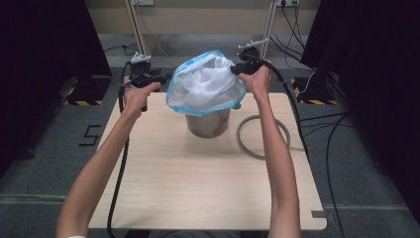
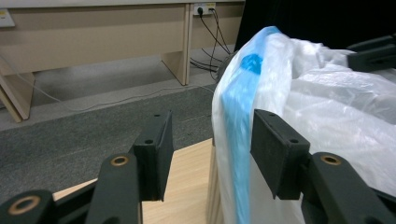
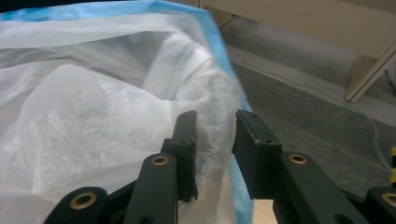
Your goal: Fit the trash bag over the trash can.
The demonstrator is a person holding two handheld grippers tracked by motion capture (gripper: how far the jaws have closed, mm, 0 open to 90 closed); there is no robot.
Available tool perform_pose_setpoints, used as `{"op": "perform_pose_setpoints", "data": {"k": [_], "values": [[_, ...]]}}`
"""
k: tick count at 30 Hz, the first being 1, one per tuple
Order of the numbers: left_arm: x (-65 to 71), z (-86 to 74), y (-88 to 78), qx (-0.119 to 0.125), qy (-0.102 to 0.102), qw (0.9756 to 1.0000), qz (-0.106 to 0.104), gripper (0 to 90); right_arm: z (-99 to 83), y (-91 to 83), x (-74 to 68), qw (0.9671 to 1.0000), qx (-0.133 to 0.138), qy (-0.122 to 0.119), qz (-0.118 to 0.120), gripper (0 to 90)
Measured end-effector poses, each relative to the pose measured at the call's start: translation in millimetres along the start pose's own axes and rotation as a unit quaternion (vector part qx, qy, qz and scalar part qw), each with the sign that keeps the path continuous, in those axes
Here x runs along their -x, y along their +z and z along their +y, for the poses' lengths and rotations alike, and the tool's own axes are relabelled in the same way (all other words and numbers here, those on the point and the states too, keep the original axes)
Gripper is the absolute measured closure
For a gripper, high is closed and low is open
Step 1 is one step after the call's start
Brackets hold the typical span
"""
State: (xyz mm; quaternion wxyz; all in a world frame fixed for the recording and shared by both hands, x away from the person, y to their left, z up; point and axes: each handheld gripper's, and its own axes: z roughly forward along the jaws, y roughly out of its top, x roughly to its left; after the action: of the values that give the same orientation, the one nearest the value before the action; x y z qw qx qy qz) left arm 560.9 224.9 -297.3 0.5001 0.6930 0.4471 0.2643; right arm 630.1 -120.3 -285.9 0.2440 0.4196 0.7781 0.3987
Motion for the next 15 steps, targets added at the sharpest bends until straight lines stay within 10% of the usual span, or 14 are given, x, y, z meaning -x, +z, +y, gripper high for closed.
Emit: {"op": "perform_pose_setpoints", "data": {"k": [6,15], "values": [[0.9,4.1,-2.0,0.003,0.002,1.0,0.004,48.5,-0.3,-31.3,-18.5,0.9994,0.017,0.028,-0.007,40.9],[10.3,14.2,-0.3,0.002,0.008,1.0,0.0,47.9,-19.8,-45.6,-44.9,0.9997,-0.022,0.0,0.003,47.1]]}}
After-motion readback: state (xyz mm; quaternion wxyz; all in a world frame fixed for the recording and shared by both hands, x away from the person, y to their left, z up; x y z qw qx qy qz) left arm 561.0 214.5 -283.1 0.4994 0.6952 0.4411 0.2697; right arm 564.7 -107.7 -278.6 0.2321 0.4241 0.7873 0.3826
